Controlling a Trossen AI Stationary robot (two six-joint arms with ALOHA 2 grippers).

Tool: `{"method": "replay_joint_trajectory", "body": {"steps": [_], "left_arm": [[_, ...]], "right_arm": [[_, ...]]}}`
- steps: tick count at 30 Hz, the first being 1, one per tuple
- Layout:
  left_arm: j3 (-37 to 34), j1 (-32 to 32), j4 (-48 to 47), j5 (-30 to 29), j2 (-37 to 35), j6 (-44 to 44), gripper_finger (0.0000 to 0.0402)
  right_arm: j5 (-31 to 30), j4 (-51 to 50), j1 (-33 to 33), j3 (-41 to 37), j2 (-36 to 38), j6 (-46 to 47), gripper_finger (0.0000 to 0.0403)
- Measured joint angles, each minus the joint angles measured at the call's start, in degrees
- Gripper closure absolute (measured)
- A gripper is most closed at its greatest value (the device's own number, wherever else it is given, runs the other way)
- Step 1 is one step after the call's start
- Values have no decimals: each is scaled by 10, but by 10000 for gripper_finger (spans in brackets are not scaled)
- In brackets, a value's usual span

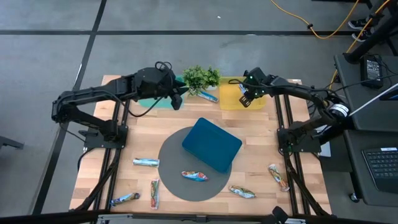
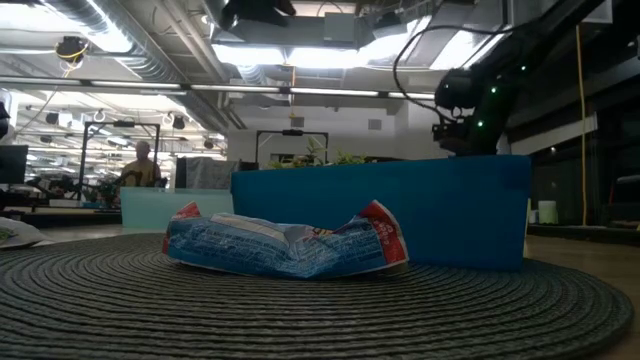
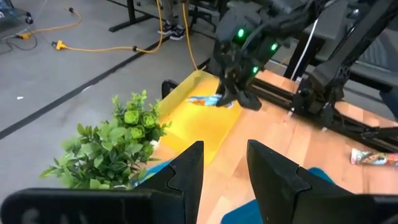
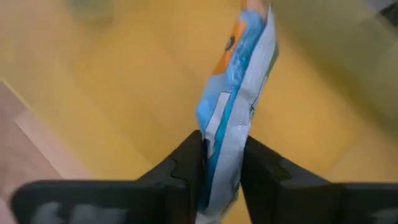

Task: Pick and place Granola Bars by type
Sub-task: Put the top yellow granola bar into the yellow bin, then put the top blue granola bar into the blue bin

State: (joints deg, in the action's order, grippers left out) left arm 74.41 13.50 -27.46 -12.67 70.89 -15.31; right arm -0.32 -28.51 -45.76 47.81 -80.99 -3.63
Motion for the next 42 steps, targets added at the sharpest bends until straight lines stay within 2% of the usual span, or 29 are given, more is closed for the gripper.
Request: {"method": "replay_joint_trajectory", "body": {"steps": [7,11,18,28,33,40,42], "left_arm": [[0,1,3,5,16,39,286],[0,6,7,-3,18,51,286],[0,32,9,-10,24,51,286],[2,35,32,83,113,60,286],[55,35,24,114,187,110,286],[175,42,-61,117,299,166,286],[194,47,-63,117,318,172,286]], "right_arm": [[-6,8,0,0,45,4,196],[-7,8,0,0,75,11,162],[-6,27,1,0,161,20,168],[78,52,1,1,261,17,176],[124,52,1,1,279,15,180],[208,52,2,1,282,-40,181],[216,52,3,1,282,-56,181]]}}
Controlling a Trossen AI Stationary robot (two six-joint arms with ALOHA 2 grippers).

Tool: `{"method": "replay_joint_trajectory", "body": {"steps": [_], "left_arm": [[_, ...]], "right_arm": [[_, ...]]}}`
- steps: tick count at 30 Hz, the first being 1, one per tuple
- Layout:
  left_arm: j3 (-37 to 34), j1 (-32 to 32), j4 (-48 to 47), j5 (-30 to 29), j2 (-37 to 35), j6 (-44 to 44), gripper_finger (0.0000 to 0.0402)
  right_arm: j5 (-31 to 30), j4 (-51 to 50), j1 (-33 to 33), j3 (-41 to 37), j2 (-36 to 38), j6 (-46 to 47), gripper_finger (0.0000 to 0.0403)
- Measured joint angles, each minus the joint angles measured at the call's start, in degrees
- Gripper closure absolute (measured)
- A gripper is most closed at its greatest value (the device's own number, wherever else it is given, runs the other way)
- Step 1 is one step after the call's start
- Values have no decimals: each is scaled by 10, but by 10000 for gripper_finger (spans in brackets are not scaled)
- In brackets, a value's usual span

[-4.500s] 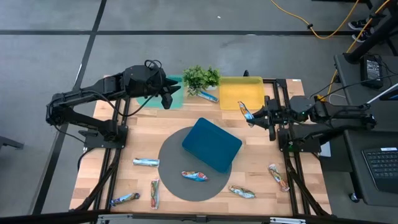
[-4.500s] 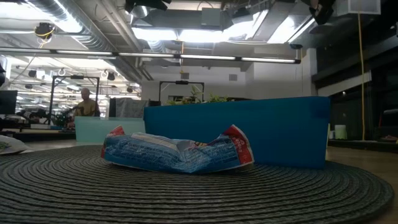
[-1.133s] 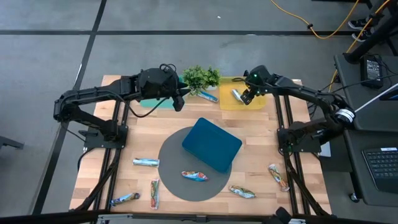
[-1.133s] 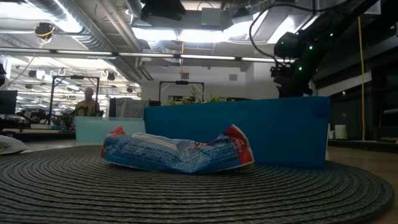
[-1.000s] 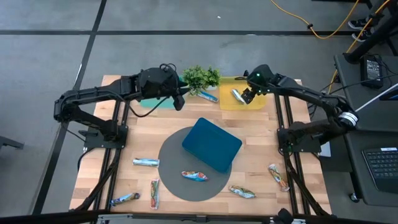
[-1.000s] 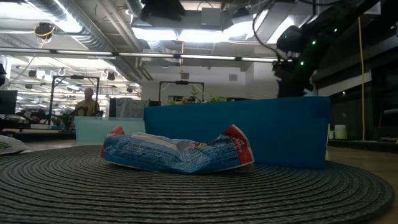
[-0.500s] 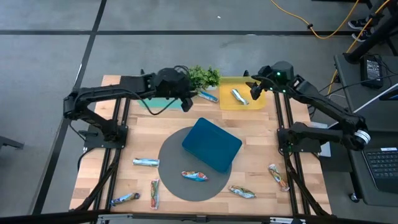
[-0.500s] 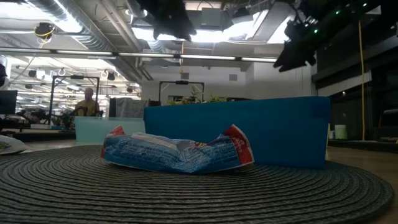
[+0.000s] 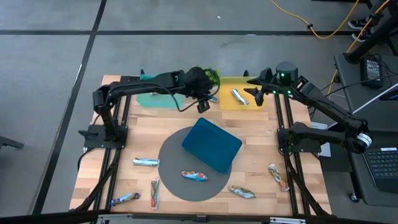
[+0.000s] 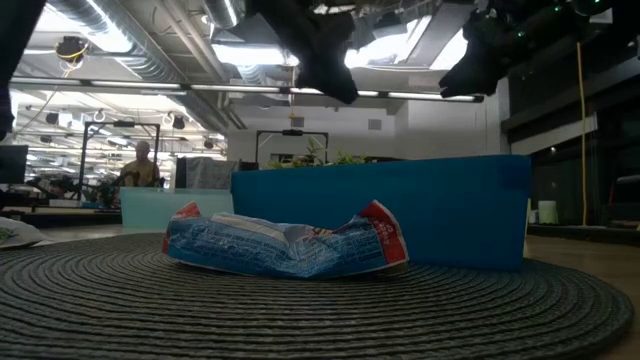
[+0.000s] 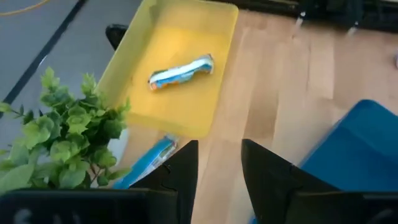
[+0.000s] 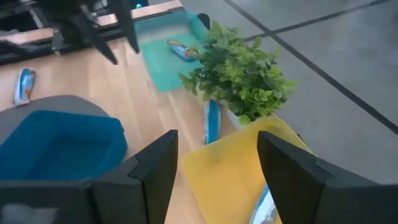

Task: Pick and place Granola Bars by type
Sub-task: Put the top blue granola bar into the blue bin

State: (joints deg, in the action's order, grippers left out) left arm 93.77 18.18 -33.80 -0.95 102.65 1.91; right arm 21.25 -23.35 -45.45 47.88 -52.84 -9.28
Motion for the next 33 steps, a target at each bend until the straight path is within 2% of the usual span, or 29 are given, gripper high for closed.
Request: {"method": "replay_joint_trajectory", "body": {"steps": [8,12,16,23,27,33], "left_arm": [[10,29,-27,-9,39,38,285],[9,27,-65,-5,32,38,285],[9,25,-82,-7,-2,39,285],[9,19,-86,-28,-86,40,286],[9,13,-83,-67,-144,50,286],[10,2,-77,-131,-224,64,286]], "right_arm": [[-3,0,19,0,-5,-53,181],[-33,-9,53,16,-43,-48,181],[-62,-20,86,73,-121,-45,181],[-107,-78,134,208,-303,-57,181],[-149,-106,160,276,-385,-62,181],[-164,-136,181,355,-490,-63,181]]}}
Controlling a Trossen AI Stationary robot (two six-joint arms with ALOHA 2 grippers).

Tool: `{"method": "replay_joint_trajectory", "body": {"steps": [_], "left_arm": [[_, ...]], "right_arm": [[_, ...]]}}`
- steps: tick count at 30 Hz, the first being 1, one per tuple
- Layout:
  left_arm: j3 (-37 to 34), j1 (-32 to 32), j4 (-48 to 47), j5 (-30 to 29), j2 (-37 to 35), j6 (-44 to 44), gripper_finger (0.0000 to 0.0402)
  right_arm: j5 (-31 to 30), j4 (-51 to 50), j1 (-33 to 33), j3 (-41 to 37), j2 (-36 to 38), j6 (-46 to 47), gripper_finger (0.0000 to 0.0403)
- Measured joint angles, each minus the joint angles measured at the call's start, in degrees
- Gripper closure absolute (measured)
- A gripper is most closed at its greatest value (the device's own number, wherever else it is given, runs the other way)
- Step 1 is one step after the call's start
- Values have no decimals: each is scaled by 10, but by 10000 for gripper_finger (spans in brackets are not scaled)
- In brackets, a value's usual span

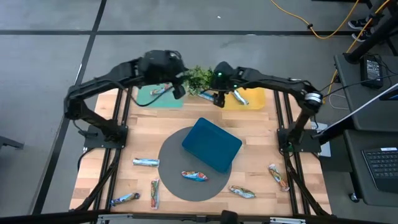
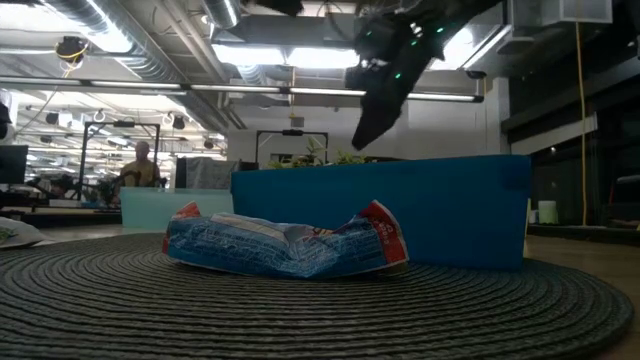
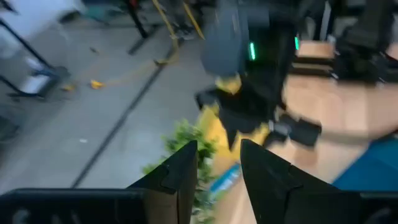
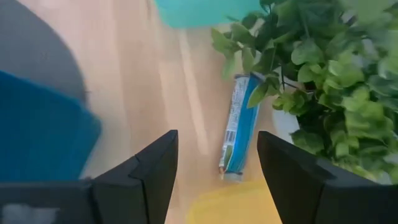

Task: Pick and place Granola Bars by type
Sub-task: Put the top blue granola bar into the blue bin

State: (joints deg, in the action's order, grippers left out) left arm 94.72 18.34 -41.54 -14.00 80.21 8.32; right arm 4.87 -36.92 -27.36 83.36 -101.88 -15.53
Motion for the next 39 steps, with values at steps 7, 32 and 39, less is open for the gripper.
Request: {"method": "replay_joint_trajectory", "body": {"steps": [7,32,39], "left_arm": [[0,-9,1,-65,-64,0,286],[0,-19,6,-57,-70,-1,286],[0,-22,12,-33,-62,-5,286]], "right_arm": [[-36,-20,0,26,-85,34,181],[-77,17,1,27,-184,65,181],[-115,35,-2,27,-186,64,181]]}}
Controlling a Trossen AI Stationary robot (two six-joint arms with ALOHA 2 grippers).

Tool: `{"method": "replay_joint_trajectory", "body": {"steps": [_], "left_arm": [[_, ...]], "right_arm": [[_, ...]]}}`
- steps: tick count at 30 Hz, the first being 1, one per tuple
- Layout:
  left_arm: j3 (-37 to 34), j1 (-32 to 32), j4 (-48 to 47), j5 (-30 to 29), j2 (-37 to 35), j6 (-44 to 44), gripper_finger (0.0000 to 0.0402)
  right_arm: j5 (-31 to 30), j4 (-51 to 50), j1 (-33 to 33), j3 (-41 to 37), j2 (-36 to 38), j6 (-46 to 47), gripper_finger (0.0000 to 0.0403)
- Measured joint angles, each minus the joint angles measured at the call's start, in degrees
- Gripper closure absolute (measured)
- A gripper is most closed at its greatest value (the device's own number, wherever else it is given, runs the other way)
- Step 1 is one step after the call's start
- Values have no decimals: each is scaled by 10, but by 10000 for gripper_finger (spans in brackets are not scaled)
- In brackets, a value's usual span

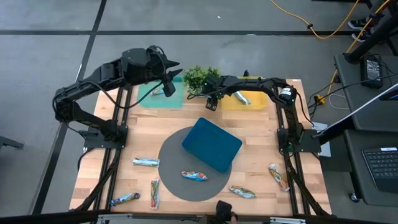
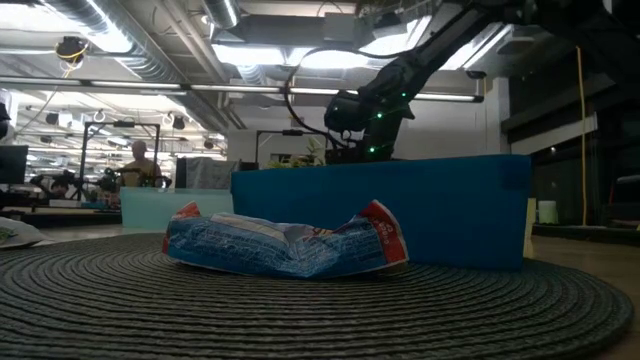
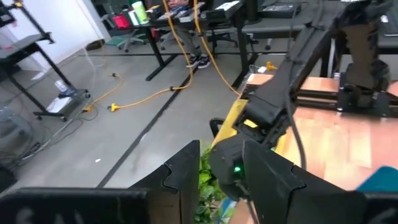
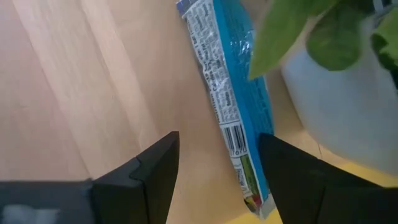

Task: Pick and place Granola Bars by type
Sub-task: Put the top blue granola bar into the blue bin

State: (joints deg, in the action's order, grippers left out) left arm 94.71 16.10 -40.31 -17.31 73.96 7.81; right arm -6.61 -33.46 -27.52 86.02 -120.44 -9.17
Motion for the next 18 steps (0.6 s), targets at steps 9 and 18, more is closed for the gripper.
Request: {"method": "replay_joint_trajectory", "body": {"steps": [9,18], "left_arm": [[0,0,2,9,10,0,286],[0,0,3,9,10,0,286]], "right_arm": [[1,3,0,0,0,-1,240],[36,3,0,0,0,-3,354]]}}
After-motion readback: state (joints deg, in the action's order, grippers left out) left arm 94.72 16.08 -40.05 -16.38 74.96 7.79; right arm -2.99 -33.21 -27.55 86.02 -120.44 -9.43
